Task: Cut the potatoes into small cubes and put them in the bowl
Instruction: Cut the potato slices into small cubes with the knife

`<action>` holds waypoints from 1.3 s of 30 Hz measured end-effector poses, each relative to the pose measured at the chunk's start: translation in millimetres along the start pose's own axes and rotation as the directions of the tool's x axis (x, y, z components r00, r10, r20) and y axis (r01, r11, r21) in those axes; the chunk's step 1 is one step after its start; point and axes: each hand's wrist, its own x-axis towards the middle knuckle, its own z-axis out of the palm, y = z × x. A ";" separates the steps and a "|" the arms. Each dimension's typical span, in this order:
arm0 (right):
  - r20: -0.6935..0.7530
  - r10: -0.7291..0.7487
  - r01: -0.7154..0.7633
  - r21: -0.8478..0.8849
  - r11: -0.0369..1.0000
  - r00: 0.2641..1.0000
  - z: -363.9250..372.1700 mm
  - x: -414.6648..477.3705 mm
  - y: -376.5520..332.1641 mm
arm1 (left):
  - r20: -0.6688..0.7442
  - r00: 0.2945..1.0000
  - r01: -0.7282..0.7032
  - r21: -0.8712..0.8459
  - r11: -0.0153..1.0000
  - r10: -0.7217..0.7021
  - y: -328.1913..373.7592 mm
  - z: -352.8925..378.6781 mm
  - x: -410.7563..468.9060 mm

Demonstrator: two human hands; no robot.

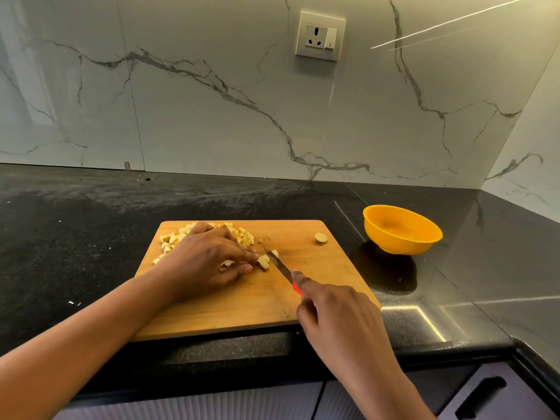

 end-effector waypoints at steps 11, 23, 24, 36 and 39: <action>-0.158 0.218 -0.185 0.203 0.962 0.963 7.4 25.6 36.4 | -0.079 0.992 -0.093 0.107 0.990 0.102 6.8 2.4 14.4; -0.033 0.078 -0.069 0.219 0.973 0.996 4.5 13.5 31.6 | -0.157 0.986 -0.011 0.270 0.963 0.056 -6.6 -7.4 1.5; -0.012 0.058 -0.054 0.212 0.976 0.998 4.0 11.7 29.3 | -0.170 0.985 0.019 0.263 0.965 0.026 -7.7 -8.3 -0.8; 0.028 -0.038 0.034 0.121 0.992 0.999 -1.7 4.5 15.8 | -0.066 0.985 -0.137 0.247 0.959 0.158 4.2 -2.4 -2.9; 0.045 -0.040 0.035 0.094 0.995 0.998 -3.5 5.4 15.4 | -0.044 0.987 -0.139 0.249 0.959 0.154 4.1 -2.1 -2.0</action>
